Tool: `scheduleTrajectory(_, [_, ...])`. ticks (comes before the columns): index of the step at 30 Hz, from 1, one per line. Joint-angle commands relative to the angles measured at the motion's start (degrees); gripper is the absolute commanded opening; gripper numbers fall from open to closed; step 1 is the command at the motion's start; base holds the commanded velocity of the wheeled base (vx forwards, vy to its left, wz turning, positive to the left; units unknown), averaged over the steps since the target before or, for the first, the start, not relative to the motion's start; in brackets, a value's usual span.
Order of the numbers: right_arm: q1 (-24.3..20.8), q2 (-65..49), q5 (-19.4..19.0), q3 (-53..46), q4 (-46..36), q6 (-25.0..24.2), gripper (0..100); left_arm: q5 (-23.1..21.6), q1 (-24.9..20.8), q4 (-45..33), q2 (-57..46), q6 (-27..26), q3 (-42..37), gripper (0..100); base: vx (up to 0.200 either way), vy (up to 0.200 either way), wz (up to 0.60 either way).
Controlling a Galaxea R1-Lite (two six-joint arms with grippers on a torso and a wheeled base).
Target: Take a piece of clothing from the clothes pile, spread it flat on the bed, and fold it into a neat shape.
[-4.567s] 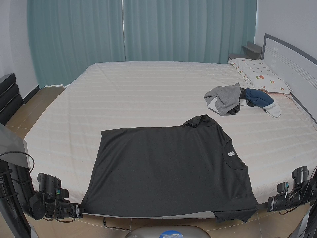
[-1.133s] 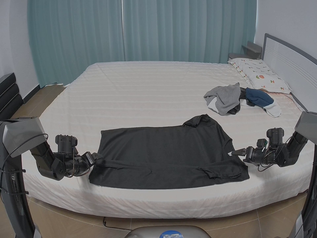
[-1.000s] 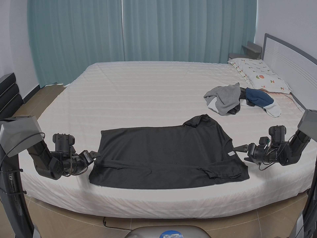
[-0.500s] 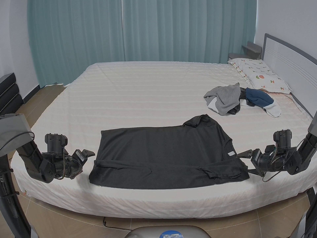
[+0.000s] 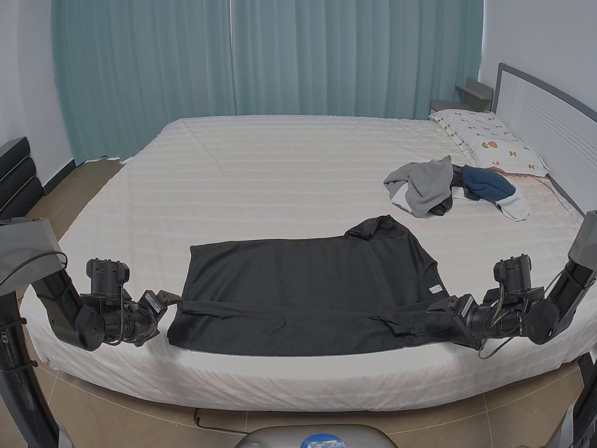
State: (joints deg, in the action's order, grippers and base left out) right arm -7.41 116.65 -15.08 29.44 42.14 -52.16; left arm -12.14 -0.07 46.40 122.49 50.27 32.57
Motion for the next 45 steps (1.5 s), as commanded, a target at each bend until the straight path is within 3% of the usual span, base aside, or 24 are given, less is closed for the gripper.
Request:
scheduleTrajectory(1, [-0.32,1.82,0.05,0.18,0.13,-0.04,100,-0.07,-0.01,-0.08,0.91,0.00,0.12,100,0.000,0.000,0.00])
scheduleTrajectory(27, [0.12,7.45,3.30,4.22,3.82,-0.13,100,-0.07,-0.01,-0.34,1.00,-0.09,0.39,100,0.000,0.000,0.00])
scheduleTrajectory(28, [0.12,7.54,3.74,4.13,4.18,-0.13,0,-0.07,-0.01,-0.34,1.00,-0.09,0.39,100,0.000,0.000,0.00])
scheduleTrajectory(42, [0.29,6.31,4.53,2.55,5.49,-0.13,0,-0.07,-0.01,-0.34,1.00,-0.09,0.47,100,0.000,0.000,0.00])
scheduleTrajectory(45, [0.38,4.11,3.48,2.46,4.70,-2.94,0,-0.07,0.07,-0.34,1.00,-0.09,0.39,100,0.000,0.000,0.00])
